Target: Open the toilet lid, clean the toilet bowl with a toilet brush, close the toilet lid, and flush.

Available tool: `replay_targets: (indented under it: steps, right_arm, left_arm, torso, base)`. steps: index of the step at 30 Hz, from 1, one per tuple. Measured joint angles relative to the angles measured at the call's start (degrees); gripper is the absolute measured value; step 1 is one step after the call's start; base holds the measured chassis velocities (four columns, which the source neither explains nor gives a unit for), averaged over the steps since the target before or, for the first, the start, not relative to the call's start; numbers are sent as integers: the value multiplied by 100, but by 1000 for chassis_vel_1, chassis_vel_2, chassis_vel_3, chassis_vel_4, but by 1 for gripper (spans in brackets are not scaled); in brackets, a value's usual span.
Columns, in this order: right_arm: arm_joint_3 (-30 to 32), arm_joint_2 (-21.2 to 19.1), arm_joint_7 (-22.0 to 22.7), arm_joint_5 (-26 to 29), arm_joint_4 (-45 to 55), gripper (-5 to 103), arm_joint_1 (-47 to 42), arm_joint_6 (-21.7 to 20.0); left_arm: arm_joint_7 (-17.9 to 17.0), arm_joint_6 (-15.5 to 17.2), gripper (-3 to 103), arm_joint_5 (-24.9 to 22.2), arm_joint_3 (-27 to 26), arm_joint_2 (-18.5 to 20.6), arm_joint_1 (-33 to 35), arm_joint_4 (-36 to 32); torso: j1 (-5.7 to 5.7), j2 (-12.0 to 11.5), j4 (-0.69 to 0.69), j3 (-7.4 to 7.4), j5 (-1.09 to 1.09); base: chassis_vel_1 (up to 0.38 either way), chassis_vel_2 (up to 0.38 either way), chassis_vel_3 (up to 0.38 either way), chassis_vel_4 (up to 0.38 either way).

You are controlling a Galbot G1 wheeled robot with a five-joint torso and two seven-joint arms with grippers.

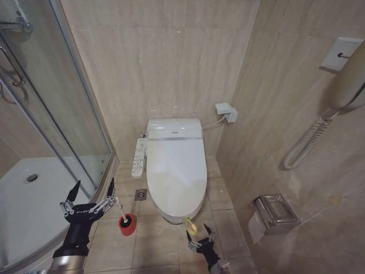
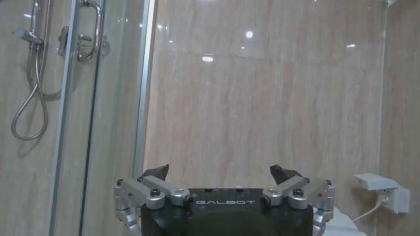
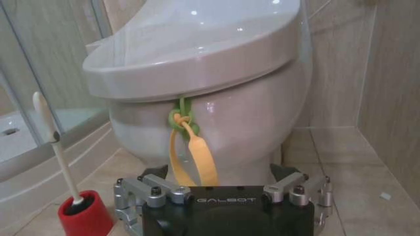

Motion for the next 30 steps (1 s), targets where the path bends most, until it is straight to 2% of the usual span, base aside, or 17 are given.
replay_targets:
  steps: [10, 11, 19, 20, 26, 27, 30]
  right_arm:
    - [77, -27, 6, -21, -44, 100, 103, 9]
    - [81, -34, 6, -21, -41, 83, 102, 24]
    - [78, -44, 20, -1, 40, 83, 63, 50]
    - [80, -44, 27, 5, 57, 56, 56, 50]
    - [87, -48, 38, 16, 101, 56, 36, 51]
    - [93, -58, 35, 16, 134, 30, 21, 51]
    - [117, -110, 31, 59, 263, 30, -45, 40]
  left_arm:
    - [0, 0, 100, 0, 0, 0, 0, 0]
    - [0, 0, 100, 0, 0, 0, 0, 0]
    - [0, 0, 100, 0, 0, 0, 0, 0]
    - [0, 0, 100, 0, 0, 0, 0, 0]
    - [0, 0, 100, 0, 0, 0, 0, 0]
    - [0, 0, 100, 0, 0, 0, 0, 0]
    - [0, 0, 100, 0, 0, 0, 0, 0]
  torso:
    - [0, 0, 0, 0, 0]
    - [0, 0, 0, 0, 0]
    - [0, 0, 0, 0, 0]
    - [0, 0, -1, 0, 0]
    - [0, 0, 0, 0, 0]
    - [0, 0, 0, 0, 1]
    - [-1, 0, 0, 0, 0]
  base:
    - [0, 0, 0, 0]
    - [0, 0, 0, 0]
    - [0, 0, 0, 0]
    - [0, 0, 0, 0]
    - [0, 0, 0, 0]
    - [0, 0, 0, 0]
    - [0, 0, 0, 0]
